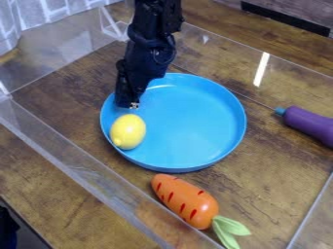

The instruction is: Put the lemon on the blue tray

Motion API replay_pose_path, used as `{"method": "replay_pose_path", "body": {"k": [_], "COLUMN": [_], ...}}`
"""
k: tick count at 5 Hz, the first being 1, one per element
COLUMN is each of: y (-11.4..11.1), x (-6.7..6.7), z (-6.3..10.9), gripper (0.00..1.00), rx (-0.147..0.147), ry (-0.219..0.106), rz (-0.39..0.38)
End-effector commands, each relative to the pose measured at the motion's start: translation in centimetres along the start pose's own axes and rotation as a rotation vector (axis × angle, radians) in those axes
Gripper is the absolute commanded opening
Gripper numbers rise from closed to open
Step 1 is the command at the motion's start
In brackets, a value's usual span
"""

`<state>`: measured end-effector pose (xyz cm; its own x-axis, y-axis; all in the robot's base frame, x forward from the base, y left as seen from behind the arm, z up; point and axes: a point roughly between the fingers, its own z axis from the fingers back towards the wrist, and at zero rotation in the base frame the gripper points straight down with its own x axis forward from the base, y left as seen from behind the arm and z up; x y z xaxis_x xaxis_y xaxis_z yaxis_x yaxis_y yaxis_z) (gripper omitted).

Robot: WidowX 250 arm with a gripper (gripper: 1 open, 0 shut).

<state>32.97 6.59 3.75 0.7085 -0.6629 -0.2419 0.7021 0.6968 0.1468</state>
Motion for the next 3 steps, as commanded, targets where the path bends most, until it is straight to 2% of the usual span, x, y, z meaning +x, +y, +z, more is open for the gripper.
{"method": "replay_pose_path", "body": {"k": [1, 2, 3], "y": [0.50, 0.43, 0.42], "x": [0.70, 0.76, 0.76], "z": [1.27, 1.02, 1.00], "gripper": [1.00, 1.00, 0.00], "rx": [0.047, 0.050, 0.055], "ry": [-0.032, -0.029, -0.028], "rz": [-0.001, -0.001, -0.003]}}
